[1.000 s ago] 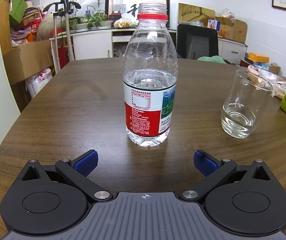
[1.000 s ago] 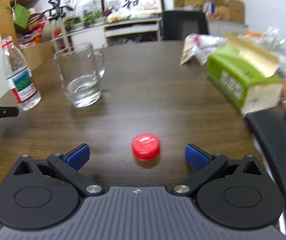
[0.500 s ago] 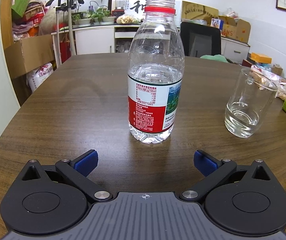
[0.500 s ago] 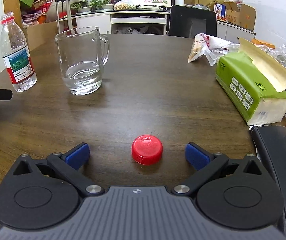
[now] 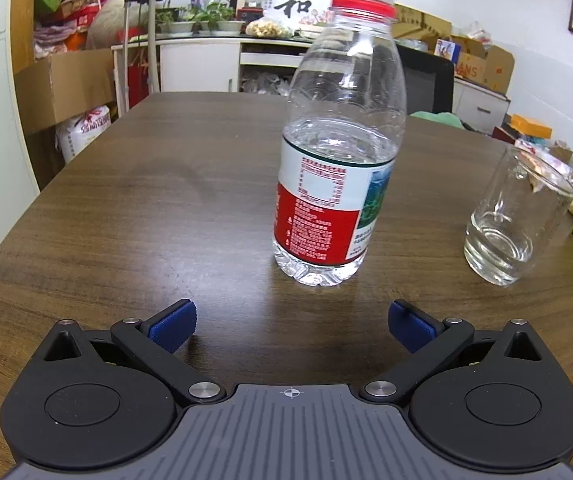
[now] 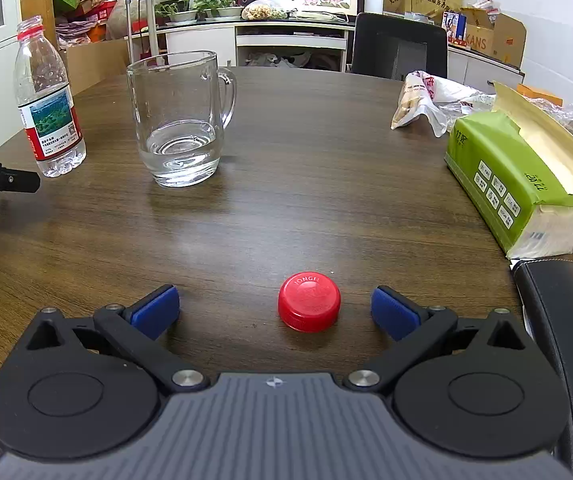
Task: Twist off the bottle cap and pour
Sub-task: 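Lower the right gripper over the red cap and close on it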
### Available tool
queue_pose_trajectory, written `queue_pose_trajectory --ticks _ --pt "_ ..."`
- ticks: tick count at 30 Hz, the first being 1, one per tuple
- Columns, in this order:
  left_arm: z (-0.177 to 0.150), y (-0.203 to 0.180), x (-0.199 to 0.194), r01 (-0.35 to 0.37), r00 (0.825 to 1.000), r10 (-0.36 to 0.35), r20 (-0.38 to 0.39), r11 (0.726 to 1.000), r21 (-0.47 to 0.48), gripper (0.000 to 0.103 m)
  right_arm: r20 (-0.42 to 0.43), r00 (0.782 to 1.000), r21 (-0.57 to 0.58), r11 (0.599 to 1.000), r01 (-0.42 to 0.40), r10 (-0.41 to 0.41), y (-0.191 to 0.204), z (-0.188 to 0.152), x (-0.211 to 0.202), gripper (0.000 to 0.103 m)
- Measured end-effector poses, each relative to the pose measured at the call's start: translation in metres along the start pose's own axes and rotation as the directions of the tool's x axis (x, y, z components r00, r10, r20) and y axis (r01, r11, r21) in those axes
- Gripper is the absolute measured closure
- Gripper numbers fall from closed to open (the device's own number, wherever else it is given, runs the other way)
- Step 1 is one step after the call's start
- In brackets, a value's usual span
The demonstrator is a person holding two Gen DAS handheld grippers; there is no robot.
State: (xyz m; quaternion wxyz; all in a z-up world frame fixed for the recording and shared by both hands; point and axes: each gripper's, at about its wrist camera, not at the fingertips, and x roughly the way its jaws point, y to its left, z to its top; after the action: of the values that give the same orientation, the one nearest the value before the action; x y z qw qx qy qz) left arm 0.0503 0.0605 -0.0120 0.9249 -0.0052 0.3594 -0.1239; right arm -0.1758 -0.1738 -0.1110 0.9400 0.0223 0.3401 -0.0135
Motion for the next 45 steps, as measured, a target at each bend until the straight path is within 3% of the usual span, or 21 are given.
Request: queue_pose_trajectory --ticks 11,14,27,30,38,45 --pt "-0.001 0.000 0.002 -0.002 1.000 0.002 0.006 1.000 -0.028 0.000 0.010 1.000 -0.004 1.000 -0.010 0.011 -0.001 0.000 -0.001 0.006" --pt "-0.002 -0.001 0.001 -0.005 1.000 0.006 0.014 1.000 -0.016 0.000 0.001 0.999 -0.015 0.999 -0.038 0.038 -0.001 0.000 0.000 0.000" --pt "-0.011 0.000 -0.006 -0.017 1.000 0.018 0.024 1.000 -0.011 0.000 0.012 0.998 -0.066 0.995 -0.069 0.069 -0.003 -0.001 0.001 0.000" --pt "0.004 -0.003 0.000 -0.016 1.000 0.016 0.023 1.000 -0.014 0.000 0.010 0.996 -0.079 0.993 -0.088 0.089 -0.007 0.000 0.002 0.000" --pt "0.004 -0.005 -0.001 -0.011 1.000 0.011 0.018 1.000 -0.016 0.000 0.013 0.987 -0.134 0.978 -0.157 0.160 -0.016 -0.002 0.000 0.000" --pt "0.005 -0.004 -0.002 -0.004 1.000 0.004 0.018 1.000 -0.025 0.000 0.013 0.988 -0.132 0.979 -0.154 0.157 -0.015 -0.003 -0.001 0.000"
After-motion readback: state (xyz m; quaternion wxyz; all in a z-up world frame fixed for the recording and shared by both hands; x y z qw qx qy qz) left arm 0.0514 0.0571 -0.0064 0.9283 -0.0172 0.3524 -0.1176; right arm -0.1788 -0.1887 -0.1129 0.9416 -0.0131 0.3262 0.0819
